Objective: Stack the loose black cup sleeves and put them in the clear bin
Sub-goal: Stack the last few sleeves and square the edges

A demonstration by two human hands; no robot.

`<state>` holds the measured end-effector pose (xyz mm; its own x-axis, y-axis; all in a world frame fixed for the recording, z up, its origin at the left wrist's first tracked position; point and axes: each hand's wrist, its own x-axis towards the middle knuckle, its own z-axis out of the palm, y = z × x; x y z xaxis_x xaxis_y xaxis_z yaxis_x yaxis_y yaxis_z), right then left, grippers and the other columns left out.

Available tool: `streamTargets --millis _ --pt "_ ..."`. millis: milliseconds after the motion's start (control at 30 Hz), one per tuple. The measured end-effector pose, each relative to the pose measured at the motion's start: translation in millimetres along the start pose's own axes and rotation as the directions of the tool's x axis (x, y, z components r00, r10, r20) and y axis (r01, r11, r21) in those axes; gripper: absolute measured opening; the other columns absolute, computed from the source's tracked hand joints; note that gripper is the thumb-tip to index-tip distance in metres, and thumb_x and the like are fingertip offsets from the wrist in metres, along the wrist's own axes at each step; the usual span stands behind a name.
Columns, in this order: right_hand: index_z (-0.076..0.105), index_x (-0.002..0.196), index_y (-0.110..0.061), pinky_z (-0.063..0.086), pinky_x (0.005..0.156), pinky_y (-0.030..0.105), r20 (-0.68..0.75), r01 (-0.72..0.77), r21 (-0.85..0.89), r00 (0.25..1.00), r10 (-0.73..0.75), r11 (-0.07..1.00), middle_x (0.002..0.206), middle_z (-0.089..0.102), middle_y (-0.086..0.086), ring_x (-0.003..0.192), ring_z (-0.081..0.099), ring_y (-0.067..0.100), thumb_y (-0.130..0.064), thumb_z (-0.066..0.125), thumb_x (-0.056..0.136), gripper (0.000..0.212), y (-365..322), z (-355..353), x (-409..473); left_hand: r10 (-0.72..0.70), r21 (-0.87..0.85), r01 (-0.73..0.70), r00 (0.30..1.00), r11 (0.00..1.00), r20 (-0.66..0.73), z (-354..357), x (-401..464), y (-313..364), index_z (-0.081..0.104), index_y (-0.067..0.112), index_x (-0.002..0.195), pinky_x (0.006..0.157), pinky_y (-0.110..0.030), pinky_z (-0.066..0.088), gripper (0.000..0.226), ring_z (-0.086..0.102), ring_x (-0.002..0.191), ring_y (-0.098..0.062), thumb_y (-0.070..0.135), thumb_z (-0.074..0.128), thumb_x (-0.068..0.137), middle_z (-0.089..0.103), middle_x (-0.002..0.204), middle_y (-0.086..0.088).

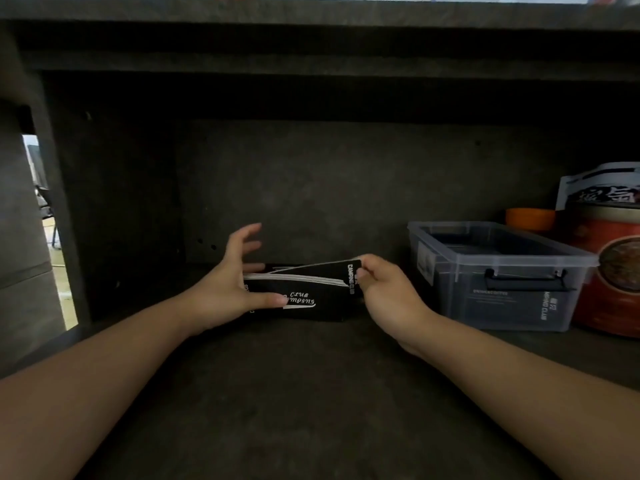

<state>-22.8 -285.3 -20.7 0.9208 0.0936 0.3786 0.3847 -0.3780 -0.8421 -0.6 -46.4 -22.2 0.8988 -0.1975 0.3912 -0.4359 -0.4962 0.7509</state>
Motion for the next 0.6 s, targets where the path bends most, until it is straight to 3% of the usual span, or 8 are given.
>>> streamTargets --millis 33,100,200,267,367,433,500,600 --pt "0.061 0.105 -0.023 0.049 0.093 0.031 0.044 -0.017 0.017 0.999 0.016 1.000 0.105 0.063 -0.004 0.102 0.059 0.010 -0.013 0.035 0.102 0.028 0 1 -1 0.037 0.009 -0.037 0.999 0.999 0.022 2 -1 1 0.020 0.050 0.142 0.100 -0.028 0.044 0.109 0.049 0.122 -0.005 0.034 0.087 0.057 0.033 0.141 0.016" --pt "0.058 0.116 -0.029 0.047 0.098 0.031 0.101 -0.010 0.044 0.995 0.005 0.999 0.112 0.060 -0.007 0.106 0.056 0.007 -0.017 0.033 0.104 0.030 -1 3 -2 0.112 0.039 -0.115 0.991 0.993 0.072 5 -1 4 0.042 0.046 0.134 0.104 -0.028 0.045 0.085 0.054 0.118 -0.001 0.031 0.085 0.063 0.047 0.137 0.015" --pt "0.057 0.123 -0.035 0.040 0.087 0.012 0.183 0.018 -0.019 0.983 -0.015 1.000 0.110 0.058 -0.017 0.102 0.052 -0.006 -0.034 0.024 0.105 0.037 -4 2 -3 0.138 0.122 -0.152 0.984 0.981 0.112 7 2 4 0.069 0.033 0.104 0.102 -0.028 0.047 0.035 0.060 0.106 0.003 0.023 0.081 0.073 0.062 0.116 0.013" --pt "0.060 0.124 -0.032 0.039 0.090 0.014 0.277 0.002 -0.079 0.961 0.020 0.997 0.109 0.061 -0.018 0.106 0.054 -0.004 -0.045 0.024 0.103 0.044 -4 2 -3 0.140 0.195 -0.158 0.984 0.968 0.106 6 3 3 0.071 0.034 0.096 0.098 -0.023 0.047 0.024 0.059 0.103 0.005 0.029 0.080 0.075 0.060 0.112 0.014" --pt "0.053 0.134 -0.026 0.038 0.101 0.024 0.318 0.047 -0.201 0.948 0.020 0.978 0.124 0.059 -0.008 0.116 0.052 0.005 -0.047 0.027 0.101 0.046 -4 6 -4 0.174 0.377 -0.190 0.982 0.907 0.078 4 4 1 0.067 0.042 0.094 0.095 -0.013 0.036 0.022 0.046 0.108 0.007 0.037 0.078 0.076 0.046 0.119 0.019" --pt "0.044 0.139 -0.027 0.036 0.097 0.023 0.312 0.075 -0.265 0.950 0.012 0.961 0.130 0.053 -0.007 0.118 0.048 0.007 -0.048 0.025 0.101 0.048 -4 8 -5 0.231 0.476 -0.248 0.968 0.844 0.095 5 4 1 0.066 0.041 0.102 0.098 -0.020 0.032 0.023 0.040 0.113 -0.001 0.038 0.074 0.081 0.044 0.121 0.018" --pt "0.034 0.144 -0.031 0.034 0.093 0.024 0.285 0.057 -0.253 0.958 0.018 0.966 0.133 0.048 -0.005 0.116 0.045 0.007 -0.050 0.022 0.101 0.049 -3 7 -5 0.256 0.503 -0.284 0.958 0.816 0.126 7 5 1 0.062 0.040 0.105 0.098 -0.027 0.038 0.021 0.046 0.108 -0.004 0.039 0.068 0.086 0.052 0.113 0.018" --pt "0.035 0.143 -0.030 0.035 0.088 0.021 0.149 -0.017 -0.165 0.988 0.042 0.986 0.134 0.049 -0.004 0.110 0.046 0.005 -0.044 0.029 0.102 0.043 2 2 -1 0.209 0.542 -0.196 0.977 0.817 0.038 -5 5 0 0.057 0.038 0.103 0.093 -0.034 0.046 0.014 0.051 0.100 -0.007 0.039 0.062 0.090 0.055 0.102 0.014"
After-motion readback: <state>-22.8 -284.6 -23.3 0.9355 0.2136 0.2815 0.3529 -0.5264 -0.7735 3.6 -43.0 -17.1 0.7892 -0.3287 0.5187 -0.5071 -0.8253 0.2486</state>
